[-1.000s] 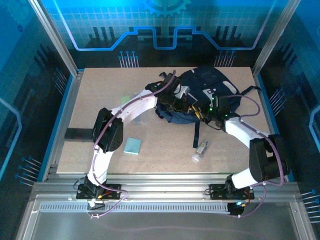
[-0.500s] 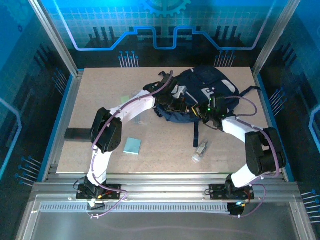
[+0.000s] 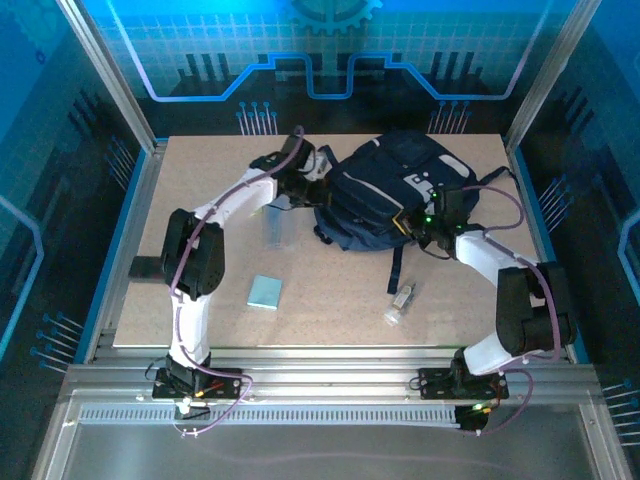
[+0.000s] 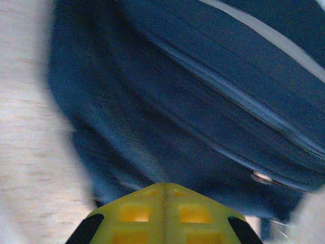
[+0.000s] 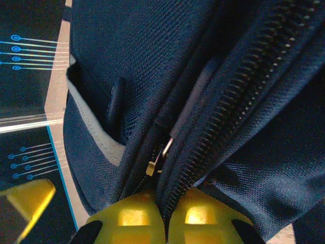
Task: Pack books, pencil case, and school supplies into a backpack
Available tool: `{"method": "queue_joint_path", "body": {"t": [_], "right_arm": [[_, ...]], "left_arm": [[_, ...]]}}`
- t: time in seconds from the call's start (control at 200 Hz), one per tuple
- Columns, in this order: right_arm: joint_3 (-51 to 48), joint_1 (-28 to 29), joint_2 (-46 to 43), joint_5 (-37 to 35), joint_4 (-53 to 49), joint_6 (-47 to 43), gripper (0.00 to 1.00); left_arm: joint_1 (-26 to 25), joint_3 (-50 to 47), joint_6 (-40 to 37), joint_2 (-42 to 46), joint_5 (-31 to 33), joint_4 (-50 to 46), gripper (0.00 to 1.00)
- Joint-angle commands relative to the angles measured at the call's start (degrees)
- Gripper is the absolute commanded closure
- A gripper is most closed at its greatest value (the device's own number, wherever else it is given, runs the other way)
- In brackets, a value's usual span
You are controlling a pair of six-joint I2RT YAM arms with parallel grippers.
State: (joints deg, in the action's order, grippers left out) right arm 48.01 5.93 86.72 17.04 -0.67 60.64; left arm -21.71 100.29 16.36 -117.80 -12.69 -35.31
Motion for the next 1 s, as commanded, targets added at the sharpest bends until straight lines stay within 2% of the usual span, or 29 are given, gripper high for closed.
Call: {"method": "queue_joint_path", "body": {"t": [0.0, 0.16, 0.37, 0.495, 0.54, 0.63, 0.8, 0.991], "right_arm": [[3.9, -2.6, -2.2, 2.9, -4.5, -9.1, 1.0], [10.3, -4.6, 1.1, 3.3, -11.3, -18.3, 1.0], [13.7, -3.9, 4.3, 8.9, -10.2, -17.0, 1.0], [13.0, -2.1, 4.3, 10.0, -8.4, -14.8, 1.0], [12.5, -1.3, 4.2, 9.7, -7.8, -14.3, 1.0], [11.3, -0.4, 4.4, 9.5, -6.1, -13.3, 1.0], [10.1, -0.2, 5.2, 10.7, -4.0, -11.8, 1.0], [10.0, -0.1, 4.5, 11.2, -3.4, -11.4, 1.0]], "left_arm": [[2.9, 0.0, -1.7, 0.6, 6.6, -2.4, 1.0], [2.5, -3.8, 0.3, 3.4, 1.9, 0.6, 1.0], [-3.4, -6.5, 2.0, 6.5, -0.5, 2.0, 1.0], [-7.0, -5.2, 4.8, 7.4, -2.1, 3.4, 0.61], [-7.7, -4.3, 5.5, 7.4, -2.3, 3.4, 0.52], [-9.7, -2.0, 5.0, 7.0, -2.3, 2.8, 0.5], [-13.3, 2.6, -1.5, 4.4, 1.0, -0.6, 0.46], [-14.7, 7.9, -5.5, -0.6, 6.2, -5.8, 0.44]]}}
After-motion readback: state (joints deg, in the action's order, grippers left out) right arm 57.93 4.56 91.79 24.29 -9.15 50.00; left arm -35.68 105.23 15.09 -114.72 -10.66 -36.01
